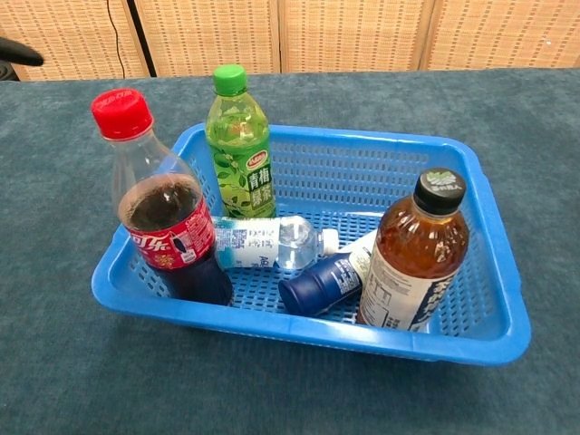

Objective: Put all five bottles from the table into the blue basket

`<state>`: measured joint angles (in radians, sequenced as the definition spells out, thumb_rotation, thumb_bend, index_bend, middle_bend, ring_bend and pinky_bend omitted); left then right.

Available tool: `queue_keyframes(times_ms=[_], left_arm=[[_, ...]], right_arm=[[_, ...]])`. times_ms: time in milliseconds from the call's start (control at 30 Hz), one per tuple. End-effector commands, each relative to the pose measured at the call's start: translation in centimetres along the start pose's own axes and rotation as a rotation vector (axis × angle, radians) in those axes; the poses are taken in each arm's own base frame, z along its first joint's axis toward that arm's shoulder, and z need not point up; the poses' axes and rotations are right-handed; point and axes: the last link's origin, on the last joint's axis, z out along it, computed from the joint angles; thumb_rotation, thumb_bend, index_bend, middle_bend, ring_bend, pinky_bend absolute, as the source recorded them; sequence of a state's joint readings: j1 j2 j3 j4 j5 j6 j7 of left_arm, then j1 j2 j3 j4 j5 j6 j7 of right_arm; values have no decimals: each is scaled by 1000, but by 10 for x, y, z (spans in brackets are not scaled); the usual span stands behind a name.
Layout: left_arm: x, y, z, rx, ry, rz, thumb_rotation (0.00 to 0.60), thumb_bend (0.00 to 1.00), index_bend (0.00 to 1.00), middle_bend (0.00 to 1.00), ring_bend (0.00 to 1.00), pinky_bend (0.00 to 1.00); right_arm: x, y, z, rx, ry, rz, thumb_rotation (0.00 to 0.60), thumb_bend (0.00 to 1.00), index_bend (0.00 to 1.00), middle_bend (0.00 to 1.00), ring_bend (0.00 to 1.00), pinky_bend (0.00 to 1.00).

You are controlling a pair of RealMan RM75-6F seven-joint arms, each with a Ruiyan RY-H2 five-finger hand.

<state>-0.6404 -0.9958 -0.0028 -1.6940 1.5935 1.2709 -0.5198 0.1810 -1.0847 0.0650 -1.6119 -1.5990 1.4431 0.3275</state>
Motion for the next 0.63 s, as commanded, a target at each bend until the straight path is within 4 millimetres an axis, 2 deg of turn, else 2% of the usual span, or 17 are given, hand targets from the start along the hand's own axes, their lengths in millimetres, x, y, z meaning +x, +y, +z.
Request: queue_keyframes(times_ms=[33,200,267,433,633], left_arm=[[6,-36,-72,253,101,199,600,54,0,0,0,0],[-13,-55,-123,427,121,255,600,54,0,0,0,0],[-26,-62,-148,515,120,246,600,55,0,0,0,0],[-38,-61,-170,552,170,223,600,55,0,0,0,0],[-32,-65,-178,535,203,249,600,54,0,0,0,0]], right_arm=[[1,2,-2,16,-4,-57,600,0,0,0,0,0],[0,6,-3,47,-4,-163,600,0,0,0,0,0],[5,9,-1,32,73,-290,600,0,0,0,0,0],[1,8,-2,-14,164,-440,600,0,0,0,0,0],[1,5,-6,-44,152,-440,600,0,0,0,0,0]])
